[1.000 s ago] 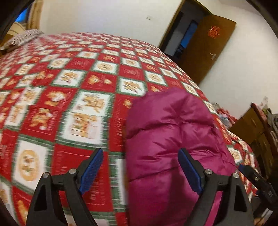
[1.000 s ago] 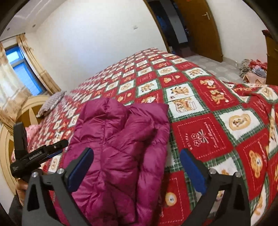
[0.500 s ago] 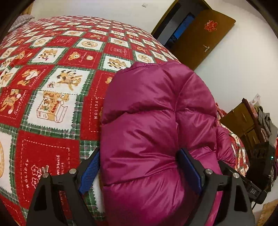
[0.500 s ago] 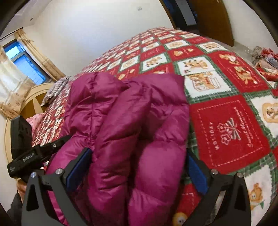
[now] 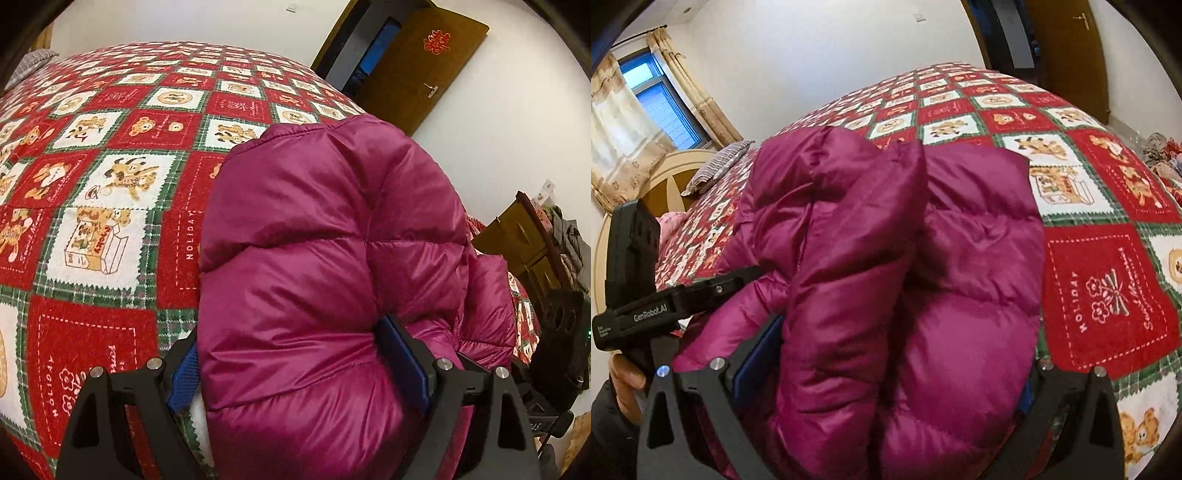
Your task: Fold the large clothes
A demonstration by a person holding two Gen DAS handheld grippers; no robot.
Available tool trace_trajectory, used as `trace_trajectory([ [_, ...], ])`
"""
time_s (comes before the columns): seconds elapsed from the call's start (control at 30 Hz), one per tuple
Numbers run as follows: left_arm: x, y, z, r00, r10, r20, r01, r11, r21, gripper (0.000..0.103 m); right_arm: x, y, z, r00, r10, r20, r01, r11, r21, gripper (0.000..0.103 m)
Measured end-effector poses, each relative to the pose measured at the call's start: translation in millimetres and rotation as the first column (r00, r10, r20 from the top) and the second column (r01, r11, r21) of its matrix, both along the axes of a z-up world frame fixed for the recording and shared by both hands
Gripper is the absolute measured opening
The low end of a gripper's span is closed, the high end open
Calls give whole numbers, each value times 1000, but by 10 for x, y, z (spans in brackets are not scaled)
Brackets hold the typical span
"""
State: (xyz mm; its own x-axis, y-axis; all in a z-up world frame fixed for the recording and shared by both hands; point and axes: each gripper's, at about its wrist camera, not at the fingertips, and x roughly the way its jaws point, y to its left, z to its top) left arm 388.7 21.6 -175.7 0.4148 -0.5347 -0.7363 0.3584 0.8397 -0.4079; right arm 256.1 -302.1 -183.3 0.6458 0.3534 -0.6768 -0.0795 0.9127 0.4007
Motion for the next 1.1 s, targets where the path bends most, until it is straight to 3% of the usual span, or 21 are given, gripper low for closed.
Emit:
trace_trajectory([
  [0.17,29,-32,-26,1000,-15,13,15,1000,5,88,45,64,0,1000,-7,-1,7,999,-39,103],
  [0.33,-63,-41,33,998,-47,35,48,999,-5,69,-24,181,72,999,48,-24,-49,999,-22,62],
  [0.53,-345,21,232,996,-70,64,72,997,-42,53,-290,327,184,999,44,-25,-44,999,-13,42],
  [0.77,-586,-207,750,981,-124,149,142,983,-118,51,-635,223,578,998,-13,62,13,1000,-4,37],
  [0.93,-537,-696,1175,956,-191,222,232,957,-176,51,-748,-261,1089,982,-109,156,116,993,-34,37],
  [1.1,-395,-1362,1328,934,-235,271,282,948,-149,51,-640,-756,1281,963,-188,190,211,971,-109,37],
])
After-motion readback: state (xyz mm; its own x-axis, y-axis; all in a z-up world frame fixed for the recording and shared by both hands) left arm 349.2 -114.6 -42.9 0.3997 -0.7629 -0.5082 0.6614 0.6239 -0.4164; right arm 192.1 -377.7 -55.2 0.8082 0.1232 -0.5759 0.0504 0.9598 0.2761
